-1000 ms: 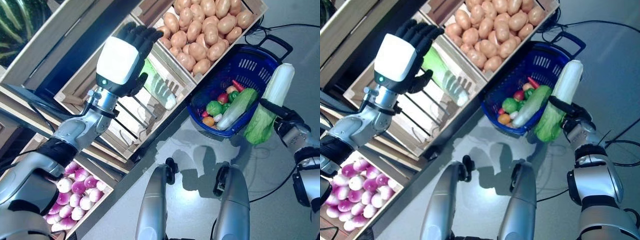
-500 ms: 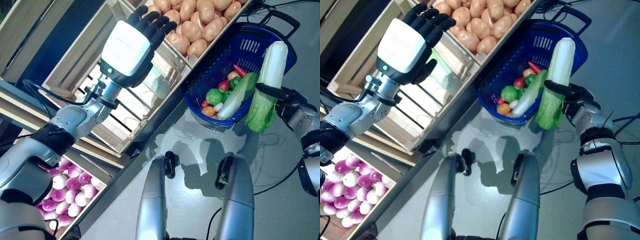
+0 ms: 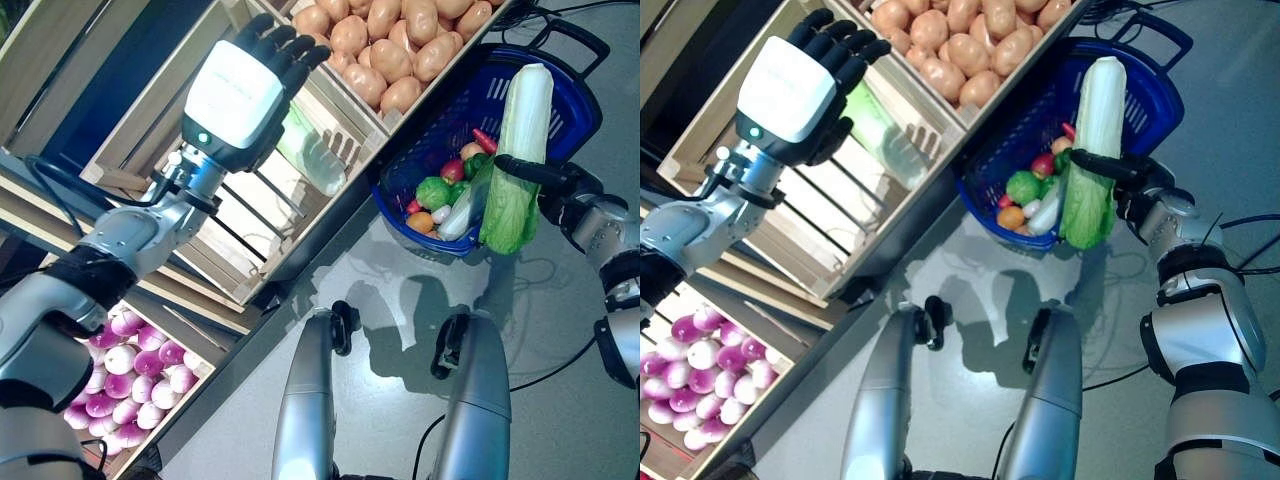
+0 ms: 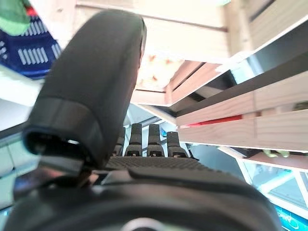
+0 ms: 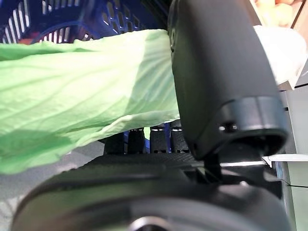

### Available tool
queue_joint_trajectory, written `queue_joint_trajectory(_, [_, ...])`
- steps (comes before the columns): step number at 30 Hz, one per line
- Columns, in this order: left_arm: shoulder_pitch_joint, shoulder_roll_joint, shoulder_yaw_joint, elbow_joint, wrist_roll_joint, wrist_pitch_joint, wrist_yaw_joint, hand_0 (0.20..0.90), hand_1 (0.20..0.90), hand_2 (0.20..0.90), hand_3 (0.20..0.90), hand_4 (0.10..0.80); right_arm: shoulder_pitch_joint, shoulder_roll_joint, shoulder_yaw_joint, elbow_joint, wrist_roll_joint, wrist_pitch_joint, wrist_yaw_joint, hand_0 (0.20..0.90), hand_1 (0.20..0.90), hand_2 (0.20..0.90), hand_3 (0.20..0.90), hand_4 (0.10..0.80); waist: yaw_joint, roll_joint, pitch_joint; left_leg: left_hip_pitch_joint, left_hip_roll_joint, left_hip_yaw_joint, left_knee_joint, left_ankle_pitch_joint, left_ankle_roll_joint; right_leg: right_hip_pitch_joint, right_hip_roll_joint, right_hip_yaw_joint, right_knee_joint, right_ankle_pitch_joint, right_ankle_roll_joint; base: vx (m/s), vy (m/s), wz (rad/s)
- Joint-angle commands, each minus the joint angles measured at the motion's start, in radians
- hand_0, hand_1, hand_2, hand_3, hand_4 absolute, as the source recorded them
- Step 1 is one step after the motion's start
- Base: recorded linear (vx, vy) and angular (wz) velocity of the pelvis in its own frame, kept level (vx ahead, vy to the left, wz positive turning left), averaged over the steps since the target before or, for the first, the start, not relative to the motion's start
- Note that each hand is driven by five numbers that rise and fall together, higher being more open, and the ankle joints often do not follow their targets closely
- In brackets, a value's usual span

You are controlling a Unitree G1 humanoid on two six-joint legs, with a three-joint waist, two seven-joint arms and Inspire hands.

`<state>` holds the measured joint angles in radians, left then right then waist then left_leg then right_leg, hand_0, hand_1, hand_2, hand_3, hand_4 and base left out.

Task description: Put vegetables into the basket

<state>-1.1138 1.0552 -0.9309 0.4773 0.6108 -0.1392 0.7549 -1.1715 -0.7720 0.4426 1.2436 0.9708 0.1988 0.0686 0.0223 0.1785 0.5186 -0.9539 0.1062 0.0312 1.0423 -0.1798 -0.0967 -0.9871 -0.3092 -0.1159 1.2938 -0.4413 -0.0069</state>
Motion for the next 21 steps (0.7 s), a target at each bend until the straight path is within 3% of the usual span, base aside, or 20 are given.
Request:
queue_joint_trajectory(1, [-0.047, 0.106, 0.115, 0.001, -0.077, 0.053, 0.022, 0.9, 0.9, 0.9, 0.9, 0.8, -0.173, -0.004, -0.031, -0.016, 0.258, 0.003, 0.086, 0.9, 0.9, 0.9, 0.9, 0.8, -0.008, 0.014, 0.001, 0.102, 0.012, 0.086, -0.051, -0.08, 0.042, 0.101, 0.046, 0.066, -0.126, 0.069, -0.009, 0.0, 0.0, 0.0])
queue_joint_trajectory(3, [-0.039, 0.105, 0.096, 0.015, -0.085, 0.055, 0.013, 0.9, 0.9, 0.9, 0.9, 0.8, -0.164, 0.022, -0.088, -0.018, 0.404, 0.007, 0.062, 0.9, 0.9, 0.9, 0.9, 0.8, -0.009, 0.018, 0.001, 0.107, 0.013, 0.088, -0.062, -0.078, 0.04, 0.104, 0.049, 0.067, -0.136, 0.071, -0.006, 0.037, 0.034, 0.01])
queue_joint_trajectory(13, [-0.13, 0.107, -0.051, 0.026, -0.103, 0.036, -0.118, 0.9, 0.9, 0.9, 0.9, 0.8, -0.204, 0.037, -0.095, -0.037, 0.46, -0.071, -0.132, 0.9, 0.9, 0.9, 0.9, 0.8, -0.016, 0.02, 0.001, 0.095, 0.023, 0.095, -0.075, -0.08, 0.043, 0.086, 0.052, 0.071, -0.154, 0.086, -0.004, 0.03, 0.027, 0.02])
queue_joint_trajectory(16, [-0.185, 0.096, -0.12, 0.037, -0.116, 0.027, -0.135, 0.9, 0.9, 0.9, 0.9, 0.8, -0.23, 0.037, -0.084, -0.033, 0.532, -0.149, -0.14, 0.9, 0.9, 0.9, 0.9, 0.8, -0.022, 0.022, 0.001, 0.08, 0.026, 0.094, -0.069, -0.083, 0.045, 0.069, 0.053, 0.077, -0.149, 0.088, -0.002, 0.036, 0.041, 0.01])
queue_joint_trajectory(21, [-0.239, 0.056, -0.178, 0.075, -0.121, 0.038, -0.162, 0.9, 0.9, 0.9, 0.9, 0.8, -0.213, 0.057, -0.13, -0.137, 0.616, -0.379, -0.128, 0.9, 0.9, 0.9, 0.9, 0.8, -0.04, 0.021, 0.001, 0.053, 0.026, 0.096, -0.069, -0.087, 0.048, 0.041, 0.059, 0.091, -0.157, 0.096, 0.008, 0.044, 0.05, -0.03])
